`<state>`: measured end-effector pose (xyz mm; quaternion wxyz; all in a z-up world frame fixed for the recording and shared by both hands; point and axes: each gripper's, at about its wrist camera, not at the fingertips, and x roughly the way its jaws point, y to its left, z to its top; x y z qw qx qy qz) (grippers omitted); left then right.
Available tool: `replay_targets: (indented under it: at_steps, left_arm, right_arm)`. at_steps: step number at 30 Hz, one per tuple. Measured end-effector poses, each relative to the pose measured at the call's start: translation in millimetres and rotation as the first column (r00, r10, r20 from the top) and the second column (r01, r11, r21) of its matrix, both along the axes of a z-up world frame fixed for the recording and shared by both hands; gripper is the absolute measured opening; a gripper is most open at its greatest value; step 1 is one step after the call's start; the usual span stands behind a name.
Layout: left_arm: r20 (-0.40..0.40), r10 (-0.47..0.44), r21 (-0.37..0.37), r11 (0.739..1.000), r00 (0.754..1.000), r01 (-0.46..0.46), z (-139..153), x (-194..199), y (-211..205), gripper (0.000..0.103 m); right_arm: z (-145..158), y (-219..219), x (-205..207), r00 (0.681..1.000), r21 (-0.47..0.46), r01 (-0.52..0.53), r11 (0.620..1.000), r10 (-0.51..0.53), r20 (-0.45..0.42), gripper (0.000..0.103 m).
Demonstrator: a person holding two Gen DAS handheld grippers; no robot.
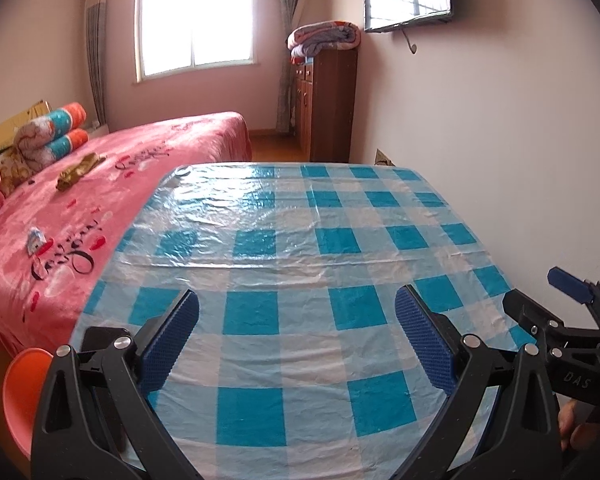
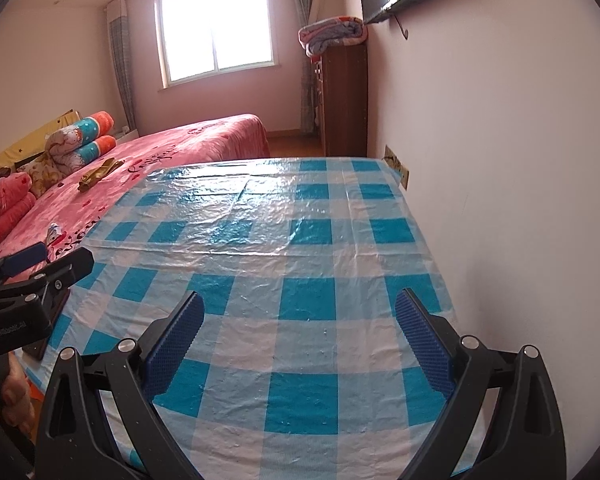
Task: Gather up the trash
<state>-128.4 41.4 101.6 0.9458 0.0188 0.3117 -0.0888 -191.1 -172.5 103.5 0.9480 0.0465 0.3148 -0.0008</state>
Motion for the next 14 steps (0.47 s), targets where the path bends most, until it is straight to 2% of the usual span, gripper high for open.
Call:
replay_targets:
  at_steps: [3, 7, 10, 14]
  left_arm:
    - [-0.043, 0.007, 0.004, 1.000, 0.999, -0.007, -11, 13, -5, 0.099]
    - [-0.134, 0.031, 0.051, 0.998, 0.991, -0.024, -35, 40, -15, 0.099]
    - [-0.205, 0.055, 0.065, 0.997, 0.977, -0.042, -55, 61, -20, 0.099]
    - [-0.248, 0.099, 0.106, 0.992, 0.964, -0.075, -75, 83, -24, 0.099]
  right_arm:
    - [-10, -5, 11, 0.999, 0.019, 0.005, 1.000, -0.005, -0.033, 0.095]
    - [-30, -12, 31, 0.995, 0.054, 0.020, 0.998, -0.014, -0.099, 0.095]
    - [-45, -15, 48, 0.988, 0.059, 0.037, 0.998, -0.028, -0.152, 0.095]
    - [-59, -15, 72, 0.979, 0.042, 0.051, 0.998, -0.042, -0.198, 0.095]
